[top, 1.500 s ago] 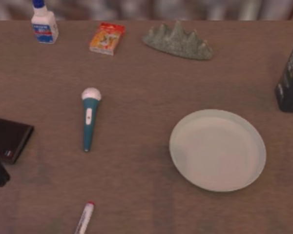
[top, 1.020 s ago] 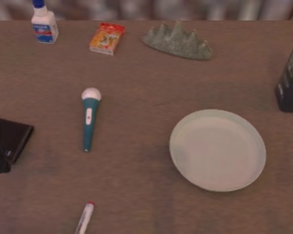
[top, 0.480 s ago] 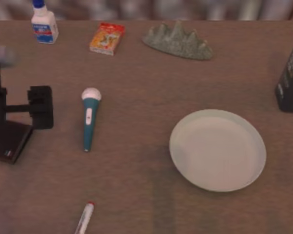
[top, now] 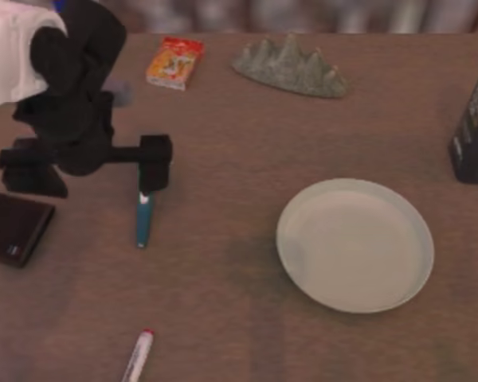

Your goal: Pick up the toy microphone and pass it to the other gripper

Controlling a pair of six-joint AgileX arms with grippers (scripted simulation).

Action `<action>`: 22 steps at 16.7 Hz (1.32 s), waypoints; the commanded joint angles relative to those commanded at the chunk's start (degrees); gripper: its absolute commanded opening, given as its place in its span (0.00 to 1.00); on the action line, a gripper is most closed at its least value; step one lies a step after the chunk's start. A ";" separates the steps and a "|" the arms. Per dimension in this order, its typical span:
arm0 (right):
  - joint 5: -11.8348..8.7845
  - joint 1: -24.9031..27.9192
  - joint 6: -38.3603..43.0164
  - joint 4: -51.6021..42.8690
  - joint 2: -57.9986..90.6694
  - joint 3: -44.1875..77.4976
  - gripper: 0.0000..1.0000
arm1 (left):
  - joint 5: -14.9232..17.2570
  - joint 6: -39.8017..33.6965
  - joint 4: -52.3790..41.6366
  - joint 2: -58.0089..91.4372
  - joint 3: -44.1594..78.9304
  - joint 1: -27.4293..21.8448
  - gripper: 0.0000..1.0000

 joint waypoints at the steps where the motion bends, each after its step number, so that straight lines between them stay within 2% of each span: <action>1: 0.00 0.00 0.00 0.00 0.00 0.00 1.00 | -0.04 -0.58 -1.35 3.01 2.42 -0.62 1.00; 5: 0.00 0.00 0.00 0.00 0.00 0.00 1.00 | -0.12 -1.86 -4.30 9.27 7.95 -2.03 1.00; 12: 0.00 0.00 0.00 0.00 0.00 0.00 1.00 | -0.09 -1.76 -3.35 9.92 7.53 -1.81 1.00; 19: 0.00 0.00 0.00 0.00 0.00 0.00 1.00 | 0.00 -1.27 11.76 18.47 1.36 -1.57 1.00; 22: 0.00 0.00 0.00 0.00 0.00 0.00 1.00 | 0.03 -1.19 14.78 20.50 0.02 -1.51 1.00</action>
